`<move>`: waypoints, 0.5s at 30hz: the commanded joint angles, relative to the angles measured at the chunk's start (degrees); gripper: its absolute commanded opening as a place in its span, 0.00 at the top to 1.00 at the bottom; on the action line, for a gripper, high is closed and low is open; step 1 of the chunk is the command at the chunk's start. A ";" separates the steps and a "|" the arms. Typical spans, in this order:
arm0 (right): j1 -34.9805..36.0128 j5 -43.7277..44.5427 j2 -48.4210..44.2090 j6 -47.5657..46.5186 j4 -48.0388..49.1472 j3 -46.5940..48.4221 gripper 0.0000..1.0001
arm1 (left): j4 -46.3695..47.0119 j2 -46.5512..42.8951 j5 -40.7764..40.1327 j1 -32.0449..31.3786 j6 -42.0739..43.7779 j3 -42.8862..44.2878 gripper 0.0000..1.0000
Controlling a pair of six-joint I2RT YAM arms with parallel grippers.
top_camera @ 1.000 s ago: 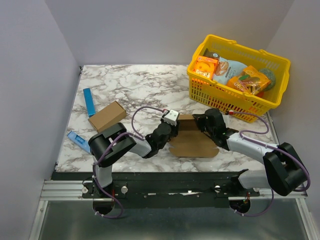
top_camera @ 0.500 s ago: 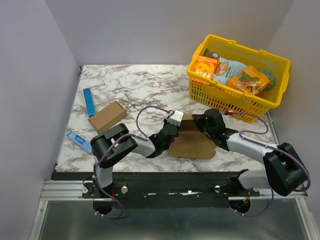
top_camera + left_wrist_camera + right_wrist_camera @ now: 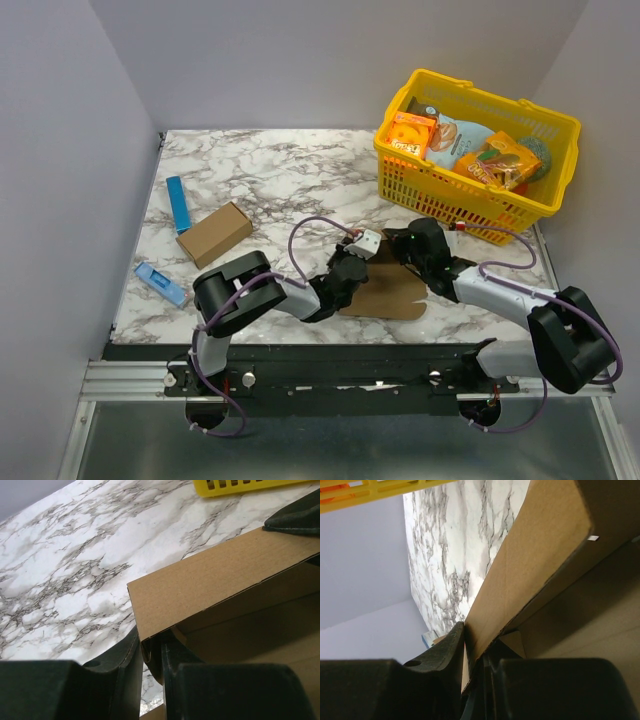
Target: Fold the paper box
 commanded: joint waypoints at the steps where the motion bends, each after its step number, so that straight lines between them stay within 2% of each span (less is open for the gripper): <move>1: -0.16 2.77 -0.30 -0.69 -3.69 -1.29 0.74 | -1.73 0.80 -6.54 0.17 1.69 -0.23 0.94; 2: -0.16 2.77 -0.30 -0.69 -3.69 -1.29 0.74 | -2.25 0.27 -5.22 0.26 0.02 -0.67 0.91; 3: -0.16 2.77 -0.30 -0.69 -3.69 -1.29 0.74 | -2.52 -0.26 -2.34 0.34 -1.91 -1.54 0.77; 5: -0.16 2.68 -0.30 -0.69 -3.78 -1.47 0.74 | -2.78 -1.58 0.14 0.52 -6.22 -2.25 0.67; 6: -0.16 2.68 -0.30 -0.69 -3.78 -1.38 0.74 | -2.70 -2.10 2.59 0.87 -7.02 -3.12 0.56; 9: -0.16 2.33 -0.30 -0.78 -3.78 -1.38 0.74 | -1.20 -3.43 5.42 1.31 -9.83 -4.62 0.39; 12: -0.16 2.42 -0.56 -0.87 -3.69 -1.47 0.73 | -0.50 -3.87 8.41 1.84 -12.29 -5.24 0.33; 15: -0.24 2.59 -0.82 -0.87 -3.78 -1.56 0.73 | 0.46 -4.22 10.70 2.98 -16.33 -6.29 0.32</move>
